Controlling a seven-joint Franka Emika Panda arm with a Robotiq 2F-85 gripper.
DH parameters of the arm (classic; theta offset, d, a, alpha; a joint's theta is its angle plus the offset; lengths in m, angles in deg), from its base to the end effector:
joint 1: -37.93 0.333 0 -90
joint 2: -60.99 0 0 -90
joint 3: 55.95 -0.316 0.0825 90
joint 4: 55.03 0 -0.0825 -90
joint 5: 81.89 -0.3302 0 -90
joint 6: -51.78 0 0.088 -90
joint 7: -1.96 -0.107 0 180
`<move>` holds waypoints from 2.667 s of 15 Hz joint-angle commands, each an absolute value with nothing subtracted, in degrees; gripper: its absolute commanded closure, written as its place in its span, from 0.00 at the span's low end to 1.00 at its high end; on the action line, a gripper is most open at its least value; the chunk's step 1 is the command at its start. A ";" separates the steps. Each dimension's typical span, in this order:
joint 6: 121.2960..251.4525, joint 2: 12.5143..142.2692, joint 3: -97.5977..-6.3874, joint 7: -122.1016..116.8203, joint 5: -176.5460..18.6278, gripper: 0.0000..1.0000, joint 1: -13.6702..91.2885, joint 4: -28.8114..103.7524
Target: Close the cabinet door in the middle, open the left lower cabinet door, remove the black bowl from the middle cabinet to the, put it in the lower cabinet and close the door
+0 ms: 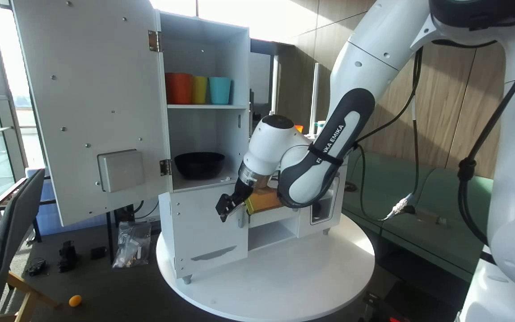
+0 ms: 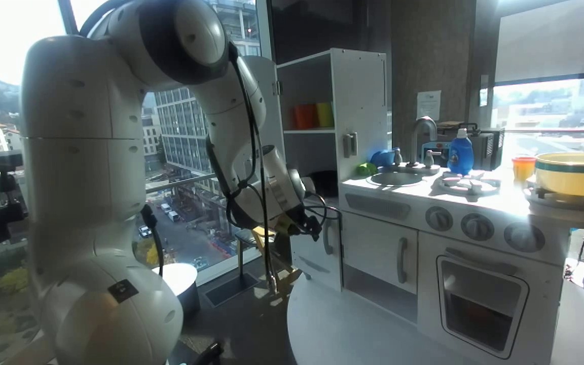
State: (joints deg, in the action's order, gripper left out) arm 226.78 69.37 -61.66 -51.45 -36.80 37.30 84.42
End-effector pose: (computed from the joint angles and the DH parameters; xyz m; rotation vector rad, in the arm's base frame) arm 0.4743 0.0974 0.3319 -3.0286 0.1197 -0.7774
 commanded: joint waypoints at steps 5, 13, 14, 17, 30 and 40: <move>220.39 67.44 -61.15 -47.86 -37.29 0.00 35.55 81.78; 223.82 69.18 -60.66 -50.35 -33.51 0.00 36.17 80.01; 223.86 69.22 -60.19 -51.65 -31.50 0.00 36.51 79.40; 222.07 70.56 -59.64 -54.04 -26.95 0.00 36.89 76.84; 226.86 73.00 -64.50 -48.26 -32.23 0.00 34.09 78.60; 201.72 61.43 -77.35 -13.12 -73.61 0.00 29.45 88.16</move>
